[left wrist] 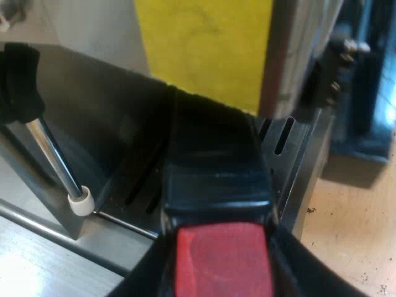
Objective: Put the handle in the coffee machine
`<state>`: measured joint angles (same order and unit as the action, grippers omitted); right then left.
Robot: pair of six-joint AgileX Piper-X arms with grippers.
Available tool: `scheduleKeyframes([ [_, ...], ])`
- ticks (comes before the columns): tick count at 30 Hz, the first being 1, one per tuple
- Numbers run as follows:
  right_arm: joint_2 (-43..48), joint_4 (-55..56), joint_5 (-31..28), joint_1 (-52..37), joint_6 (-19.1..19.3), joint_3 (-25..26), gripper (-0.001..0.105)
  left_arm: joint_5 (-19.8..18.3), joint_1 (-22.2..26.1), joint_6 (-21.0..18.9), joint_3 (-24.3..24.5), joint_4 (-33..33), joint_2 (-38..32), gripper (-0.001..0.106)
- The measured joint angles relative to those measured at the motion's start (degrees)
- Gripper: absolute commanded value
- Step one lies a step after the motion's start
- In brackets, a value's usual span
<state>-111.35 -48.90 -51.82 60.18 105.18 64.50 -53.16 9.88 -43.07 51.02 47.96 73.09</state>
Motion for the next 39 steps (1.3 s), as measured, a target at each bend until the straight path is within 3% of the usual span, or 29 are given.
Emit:
scheduleKeyframes([
  [7,-2.5,-1.6,-3.1,0.0,0.0,3.3,0.043,0.0,0.0,0.0,0.2,0.3,0.0,0.000],
  [13,-3.5,-5.6,-3.8,0.0,5.0,3.3,0.043,0.0,0.0,0.0,0.3,0.4,0.0,0.000],
  [21,-4.0,-8.3,-3.9,0.0,7.1,3.2,0.043,0.4,0.0,0.0,0.3,0.6,0.0,0.000],
  [24,-4.2,-8.8,-3.9,0.0,7.2,3.2,0.043,0.4,0.0,0.0,0.3,0.7,0.0,0.013],
  [29,-4.3,-8.9,-3.9,0.0,7.4,3.2,0.043,-1.0,0.1,0.1,0.5,1.9,-0.3,0.071],
  [31,-4.3,-8.9,-4.0,0.0,7.4,3.2,0.043,-1.5,0.1,0.1,0.5,2.7,-0.4,0.079],
  [35,-4.3,-9.3,-4.1,0.0,8.0,3.2,0.043,-2.9,0.1,0.1,1.2,2.9,-1.0,0.079],
  [39,-4.3,-9.4,-4.1,0.0,8.0,3.2,0.043,-0.8,0.1,0.1,1.5,4.3,-1.4,0.079],
])
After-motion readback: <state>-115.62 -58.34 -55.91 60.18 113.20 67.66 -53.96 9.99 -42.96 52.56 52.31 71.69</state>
